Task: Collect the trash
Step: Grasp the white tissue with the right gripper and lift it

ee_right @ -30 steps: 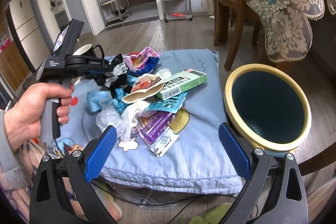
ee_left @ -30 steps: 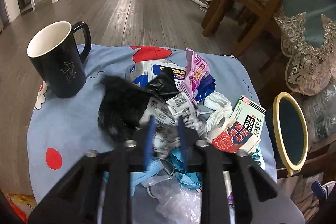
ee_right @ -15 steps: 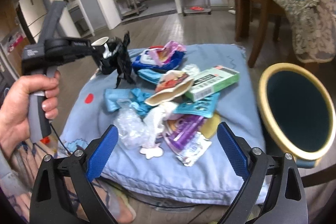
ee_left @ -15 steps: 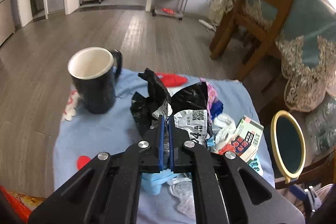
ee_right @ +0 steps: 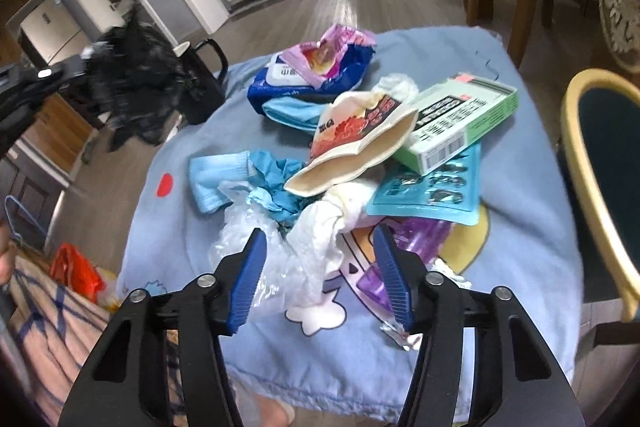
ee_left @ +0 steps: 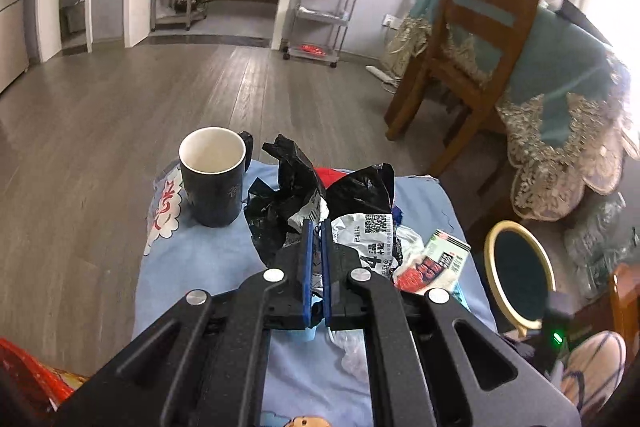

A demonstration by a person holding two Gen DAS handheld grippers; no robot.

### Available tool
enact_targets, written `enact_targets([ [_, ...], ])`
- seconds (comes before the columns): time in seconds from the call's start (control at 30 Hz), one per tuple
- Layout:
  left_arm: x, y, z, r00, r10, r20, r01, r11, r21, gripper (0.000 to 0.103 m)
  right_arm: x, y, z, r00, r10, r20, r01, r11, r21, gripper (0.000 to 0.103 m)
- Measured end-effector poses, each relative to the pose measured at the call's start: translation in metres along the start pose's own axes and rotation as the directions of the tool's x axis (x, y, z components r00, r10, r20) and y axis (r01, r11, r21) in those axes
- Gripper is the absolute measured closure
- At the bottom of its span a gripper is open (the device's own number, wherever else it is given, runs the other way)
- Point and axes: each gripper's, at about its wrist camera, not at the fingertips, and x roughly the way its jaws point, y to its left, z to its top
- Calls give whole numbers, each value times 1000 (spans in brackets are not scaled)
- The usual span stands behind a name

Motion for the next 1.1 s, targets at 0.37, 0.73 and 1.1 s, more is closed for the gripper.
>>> enact_targets([
  [0.37, 4, 6, -15, 999, -38, 0, 38, 998, -42, 100, 20, -2, 2, 999, 21, -48, -20, 1000, 11, 95],
  [0.73, 9, -11, -14, 997, -73, 6, 74, 997, -20, 100, -47, 7, 15, 992, 111, 66, -108, 993, -47, 95],
  [1.1, 12, -52, -17, 990, -142, -13, 142, 989, 43, 100, -111, -12, 19, 977, 19, 212, 1, 996, -93, 95],
])
